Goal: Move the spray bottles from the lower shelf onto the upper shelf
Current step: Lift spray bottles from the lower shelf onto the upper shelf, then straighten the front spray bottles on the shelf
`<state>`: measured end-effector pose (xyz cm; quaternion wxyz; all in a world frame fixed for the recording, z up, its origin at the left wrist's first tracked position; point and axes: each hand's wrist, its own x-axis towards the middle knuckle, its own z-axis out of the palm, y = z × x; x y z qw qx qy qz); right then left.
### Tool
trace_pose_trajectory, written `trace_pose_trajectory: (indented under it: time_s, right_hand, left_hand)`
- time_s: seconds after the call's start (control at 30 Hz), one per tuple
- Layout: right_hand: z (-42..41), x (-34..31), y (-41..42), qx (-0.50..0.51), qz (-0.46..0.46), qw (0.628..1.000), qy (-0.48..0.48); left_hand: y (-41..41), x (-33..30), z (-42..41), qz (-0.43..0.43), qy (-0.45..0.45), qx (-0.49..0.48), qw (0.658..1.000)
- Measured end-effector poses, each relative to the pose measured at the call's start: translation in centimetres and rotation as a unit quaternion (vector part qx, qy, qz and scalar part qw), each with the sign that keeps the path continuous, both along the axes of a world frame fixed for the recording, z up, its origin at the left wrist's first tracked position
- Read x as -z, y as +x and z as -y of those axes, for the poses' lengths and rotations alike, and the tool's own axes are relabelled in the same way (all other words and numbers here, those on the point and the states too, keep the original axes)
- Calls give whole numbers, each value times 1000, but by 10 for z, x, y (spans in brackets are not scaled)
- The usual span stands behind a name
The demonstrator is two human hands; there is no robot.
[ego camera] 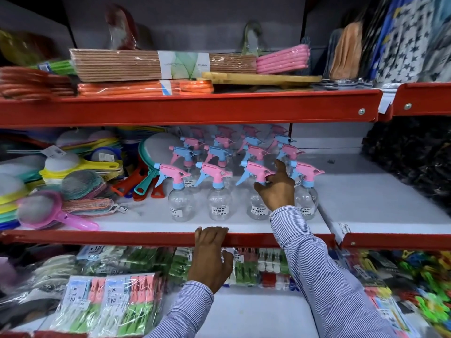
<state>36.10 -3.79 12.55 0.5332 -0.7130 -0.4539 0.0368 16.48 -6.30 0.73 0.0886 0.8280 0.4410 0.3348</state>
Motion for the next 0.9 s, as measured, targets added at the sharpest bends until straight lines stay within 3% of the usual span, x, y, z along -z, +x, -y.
trace_pose_trajectory:
  time_s: [0.17, 0.3, 0.43, 0.63, 0.9]
  right_hand:
    - [36, -9, -3, -18, 4, 1000, 20]
    - [68, 16, 3, -2, 18, 1000, 15]
    - [58, 52, 11, -16, 4, 997, -69]
    - [40, 54, 21, -59, 19, 992, -107]
    - [41, 60, 24, -74, 1, 995, -70]
  left_hand:
    - [1, -2, 3, -19, -3, -7, 1000]
    - [19, -26, 6, 75, -14, 31, 997]
    - [59, -49, -9, 122, -101, 37, 987]
    - [91, -56, -38, 103, -151, 26, 983]
    - [94, -52, -39, 129, -150, 43, 979]
